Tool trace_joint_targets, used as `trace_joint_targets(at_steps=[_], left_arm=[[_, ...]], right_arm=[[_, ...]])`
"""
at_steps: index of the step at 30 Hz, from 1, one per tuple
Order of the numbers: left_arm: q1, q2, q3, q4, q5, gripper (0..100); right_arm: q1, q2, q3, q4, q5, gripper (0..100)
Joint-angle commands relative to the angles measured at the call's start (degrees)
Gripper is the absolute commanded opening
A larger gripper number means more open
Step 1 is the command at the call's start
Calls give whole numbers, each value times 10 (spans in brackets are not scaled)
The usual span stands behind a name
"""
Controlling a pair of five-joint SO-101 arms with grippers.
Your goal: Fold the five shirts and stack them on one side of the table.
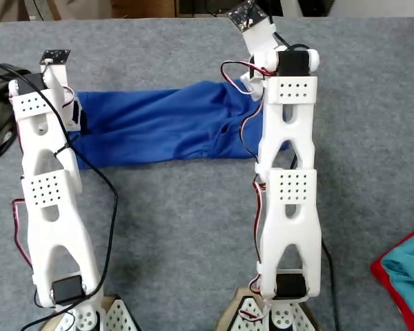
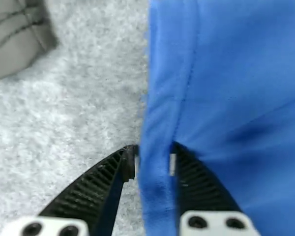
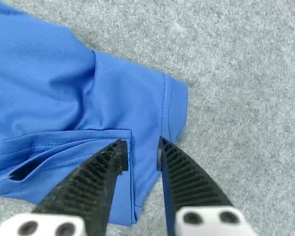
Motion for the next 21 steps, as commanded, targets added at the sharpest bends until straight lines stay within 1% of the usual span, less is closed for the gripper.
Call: trace_joint_targets(at_steps=[1, 4, 9, 13, 18, 21], left_arm=[[-8, -2, 11, -3, -3, 57], [-6, -1, 12, -3, 0, 16], [-4, -7, 45, 2, 2, 19], [-4, -7, 40, 2, 12, 19], [-1, -7, -37, 2, 135, 19], [12, -7, -87, 20, 184, 19]], right_arm=[[7, -54, -28, 5, 5, 126], [7, -55, -28, 5, 5, 126], [7, -55, -28, 5, 5, 126], [7, -55, -28, 5, 5, 126], [7, -55, -29, 5, 5, 126], [7, -55, -29, 5, 4, 126]])
